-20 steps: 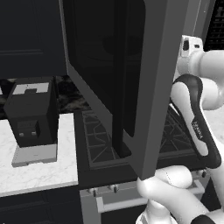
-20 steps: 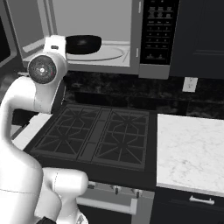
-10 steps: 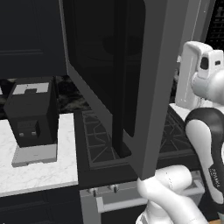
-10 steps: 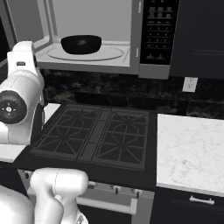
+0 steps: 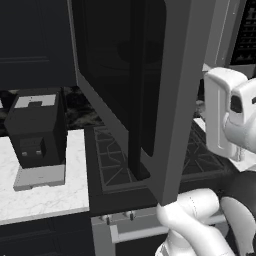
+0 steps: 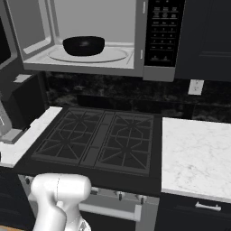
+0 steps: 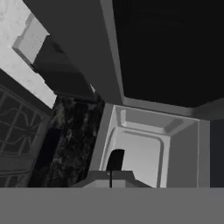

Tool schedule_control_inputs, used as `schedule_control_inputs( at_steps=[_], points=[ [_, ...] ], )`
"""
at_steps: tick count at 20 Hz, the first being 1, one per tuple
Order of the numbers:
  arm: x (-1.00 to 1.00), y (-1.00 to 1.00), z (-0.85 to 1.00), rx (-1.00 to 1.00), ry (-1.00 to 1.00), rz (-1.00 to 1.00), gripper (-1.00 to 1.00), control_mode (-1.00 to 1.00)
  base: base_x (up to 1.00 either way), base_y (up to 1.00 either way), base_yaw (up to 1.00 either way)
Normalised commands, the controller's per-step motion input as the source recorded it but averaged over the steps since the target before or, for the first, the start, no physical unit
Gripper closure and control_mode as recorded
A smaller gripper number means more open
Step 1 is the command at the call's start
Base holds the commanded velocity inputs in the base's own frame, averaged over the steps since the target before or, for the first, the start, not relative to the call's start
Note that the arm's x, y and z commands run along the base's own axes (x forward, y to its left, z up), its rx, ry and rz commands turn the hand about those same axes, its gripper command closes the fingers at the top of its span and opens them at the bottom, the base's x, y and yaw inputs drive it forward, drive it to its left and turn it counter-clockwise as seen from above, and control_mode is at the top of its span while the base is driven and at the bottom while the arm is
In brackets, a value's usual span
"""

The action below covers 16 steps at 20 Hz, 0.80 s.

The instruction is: Open the microwave, place the bowl with waffle inside the microwave, then close the microwave door and turn it on.

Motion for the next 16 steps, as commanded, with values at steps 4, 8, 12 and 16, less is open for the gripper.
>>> schedule_control_inputs(
  at_steps=[4, 8, 12, 16],
  points=[
    [-1.0, 0.3, 0.0, -0.08, 0.0, 0.0, 1.0, -1.0, 0.0, 0.0, 0.0],
    [-0.92, 0.63, 0.0, -0.1, 0.0, -0.03, 1.0, -1.0, 0.0, 0.0, 0.0],
    [-0.58, 0.71, 0.0, -0.1, 0.0, -0.2, 1.0, -1.0, 0.0, 0.0, 0.0],
    [-0.34, 0.78, -0.02, -0.1, 0.0, -0.27, 1.0, -1.0, 0.0, 0.0, 0.0]
  ],
)
